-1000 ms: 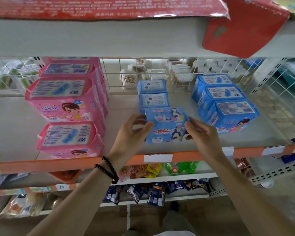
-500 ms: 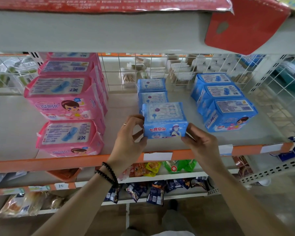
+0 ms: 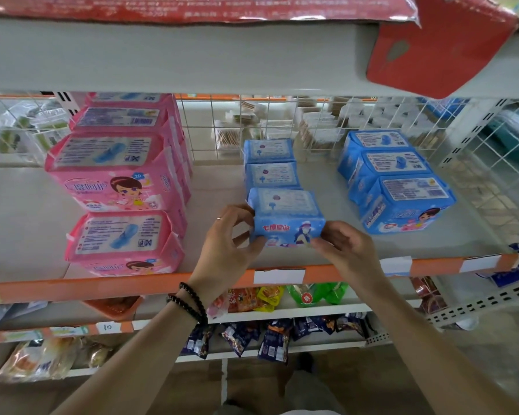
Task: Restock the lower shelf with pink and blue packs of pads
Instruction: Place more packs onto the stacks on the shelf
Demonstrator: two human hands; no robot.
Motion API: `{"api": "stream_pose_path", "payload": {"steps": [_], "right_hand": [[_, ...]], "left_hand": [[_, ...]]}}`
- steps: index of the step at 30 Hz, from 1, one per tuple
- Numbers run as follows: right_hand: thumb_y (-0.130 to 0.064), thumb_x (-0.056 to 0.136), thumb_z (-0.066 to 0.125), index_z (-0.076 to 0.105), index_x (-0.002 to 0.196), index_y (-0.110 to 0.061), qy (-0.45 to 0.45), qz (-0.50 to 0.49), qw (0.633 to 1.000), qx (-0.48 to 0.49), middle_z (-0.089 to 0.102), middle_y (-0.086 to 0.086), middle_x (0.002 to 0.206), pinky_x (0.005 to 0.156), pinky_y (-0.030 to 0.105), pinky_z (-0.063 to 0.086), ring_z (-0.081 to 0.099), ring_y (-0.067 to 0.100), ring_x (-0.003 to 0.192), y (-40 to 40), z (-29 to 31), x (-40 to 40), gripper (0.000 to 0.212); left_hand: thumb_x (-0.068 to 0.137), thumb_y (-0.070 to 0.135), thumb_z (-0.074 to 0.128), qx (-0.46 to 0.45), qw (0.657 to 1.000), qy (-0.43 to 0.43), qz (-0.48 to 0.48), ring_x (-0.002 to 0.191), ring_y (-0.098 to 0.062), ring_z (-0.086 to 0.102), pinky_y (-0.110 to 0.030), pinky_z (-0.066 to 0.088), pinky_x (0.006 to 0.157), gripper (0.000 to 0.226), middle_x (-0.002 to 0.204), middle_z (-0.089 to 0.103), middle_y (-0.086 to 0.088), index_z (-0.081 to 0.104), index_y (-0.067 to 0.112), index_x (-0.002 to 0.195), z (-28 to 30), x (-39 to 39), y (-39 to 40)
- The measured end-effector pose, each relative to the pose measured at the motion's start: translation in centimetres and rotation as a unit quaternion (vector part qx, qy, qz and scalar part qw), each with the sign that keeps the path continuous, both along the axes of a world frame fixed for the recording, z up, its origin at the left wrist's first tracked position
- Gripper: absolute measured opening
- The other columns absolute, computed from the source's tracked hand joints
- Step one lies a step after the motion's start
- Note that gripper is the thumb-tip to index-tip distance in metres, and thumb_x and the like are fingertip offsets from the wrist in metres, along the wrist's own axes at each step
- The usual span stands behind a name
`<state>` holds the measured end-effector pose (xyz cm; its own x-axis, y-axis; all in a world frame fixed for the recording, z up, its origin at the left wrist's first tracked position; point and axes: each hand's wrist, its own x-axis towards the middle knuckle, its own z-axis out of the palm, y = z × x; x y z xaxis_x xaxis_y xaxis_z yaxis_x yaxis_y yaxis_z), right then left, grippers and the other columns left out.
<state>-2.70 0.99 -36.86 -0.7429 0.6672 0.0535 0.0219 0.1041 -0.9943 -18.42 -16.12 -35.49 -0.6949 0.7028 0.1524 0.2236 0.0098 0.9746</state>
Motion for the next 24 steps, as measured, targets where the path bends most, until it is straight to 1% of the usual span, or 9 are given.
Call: {"api": "stream_pose_path", "payload": {"steps": [3, 6, 10, 13, 16, 18, 20, 22, 24], "right_hand": [[-0.007, 0.083, 0.077, 0.069, 0.090, -0.009, -0.032, -0.020, 0.999, 0.034, 0.077, -0.002, 0.086, 0.076, 0.023, 0.056, 0.073, 0.013, 0.087, 0.2, -0.7, -0.3, 0.010], [-0.011, 0.083, 0.078, 0.069, 0.089, -0.008, -0.052, -0.028, 0.997, 0.051, 0.077, -0.002, 0.086, 0.074, 0.024, 0.056, 0.074, 0.014, 0.086, 0.7, -1.2, -0.5, 0.011], [-0.017, 0.083, 0.079, 0.069, 0.090, -0.007, -0.075, -0.035, 0.993, 0.086, 0.076, -0.003, 0.083, 0.072, 0.025, 0.057, 0.073, 0.011, 0.082, 1.6, -1.5, -1.6, 0.016], [-0.020, 0.084, 0.079, 0.067, 0.090, -0.009, -0.101, -0.027, 0.987, 0.119, 0.075, -0.007, 0.085, 0.064, 0.015, 0.052, 0.071, 0.003, 0.078, 2.2, -1.7, -3.0, 0.017], [-0.018, 0.083, 0.079, 0.065, 0.088, -0.013, -0.129, -0.025, 0.982, 0.134, 0.073, -0.005, 0.086, 0.061, 0.011, 0.049, 0.068, 0.000, 0.075, 3.0, -2.2, -4.4, 0.016], [-0.015, 0.081, 0.080, 0.065, 0.089, -0.013, -0.148, -0.020, 0.976, 0.161, 0.072, -0.002, 0.086, 0.062, 0.008, 0.047, 0.066, -0.001, 0.075, 3.6, -2.5, -5.1, 0.017], [-0.014, 0.080, 0.081, 0.068, 0.093, -0.012, -0.164, -0.009, 0.970, 0.176, 0.072, -0.001, 0.091, 0.067, 0.010, 0.049, 0.068, 0.006, 0.079, 4.0, -2.8, -5.6, 0.019], [-0.015, 0.080, 0.081, 0.070, 0.098, -0.011, -0.180, 0.005, 0.966, 0.188, 0.072, -0.001, 0.096, 0.073, 0.016, 0.052, 0.069, 0.011, 0.086, 4.2, -2.9, -5.8, 0.021], [-0.015, 0.081, 0.080, 0.071, 0.101, -0.011, -0.183, 0.010, 0.963, 0.198, 0.072, -0.002, 0.097, 0.076, 0.019, 0.053, 0.069, 0.013, 0.090, 4.3, -2.9, -6.0, 0.022]], "left_hand": [[0.082, 0.007, 0.080, -0.037, 0.998, 0.042, 0.010, 0.109, -0.006, 0.063, -0.023, 0.059, 0.085, 0.022, 0.108, 0.058, 0.012, 0.060, 0.014, 0.087, -0.8, 0.0, 0.0], [0.081, 0.012, 0.082, -0.074, 0.994, 0.085, 0.010, 0.109, -0.007, 0.062, -0.022, 0.061, 0.080, 0.022, 0.108, 0.058, 0.007, 0.063, 0.011, 0.090, -1.4, 0.1, 0.0], [0.082, 0.010, 0.081, -0.096, 0.992, 0.080, 0.010, 0.105, -0.002, 0.062, -0.019, 0.059, 0.082, 0.021, 0.109, 0.058, 0.005, 0.065, 0.005, 0.095, -1.7, -1.0, 1.0], [0.082, 0.006, 0.079, -0.114, 0.990, 0.085, 0.024, 0.094, 0.006, 0.060, -0.009, 0.054, 0.078, 0.019, 0.104, 0.055, 0.007, 0.062, 0.006, 0.092, -1.6, -2.4, 2.3], [0.082, 0.000, 0.078, -0.148, 0.985, 0.086, 0.024, 0.086, 0.004, 0.059, -0.006, 0.053, 0.072, 0.021, 0.099, 0.051, 0.008, 0.059, 0.003, 0.087, -1.9, -3.6, 3.3], [0.080, -0.005, 0.078, -0.168, 0.981, 0.093, 0.025, 0.086, 0.003, 0.059, -0.003, 0.050, 0.070, 0.022, 0.102, 0.051, 0.003, 0.056, -0.002, 0.084, -2.3, -4.2, 3.6], [0.078, -0.010, 0.078, -0.175, 0.979, 0.097, 0.029, 0.082, 0.011, 0.058, 0.000, 0.046, 0.068, 0.022, 0.103, 0.051, -0.001, 0.057, -0.006, 0.084, -2.6, -4.4, 3.6], [0.077, -0.012, 0.077, -0.179, 0.979, 0.091, 0.037, 0.079, 0.019, 0.055, 0.002, 0.043, 0.066, 0.021, 0.099, 0.049, 0.002, 0.058, -0.009, 0.087, -2.9, -4.5, 3.7], [0.077, -0.012, 0.077, -0.184, 0.978, 0.090, 0.046, 0.080, 0.011, 0.055, 0.002, 0.043, 0.066, 0.021, 0.099, 0.049, 0.003, 0.058, -0.010, 0.086, -3.1, -4.6, 3.9]]}}
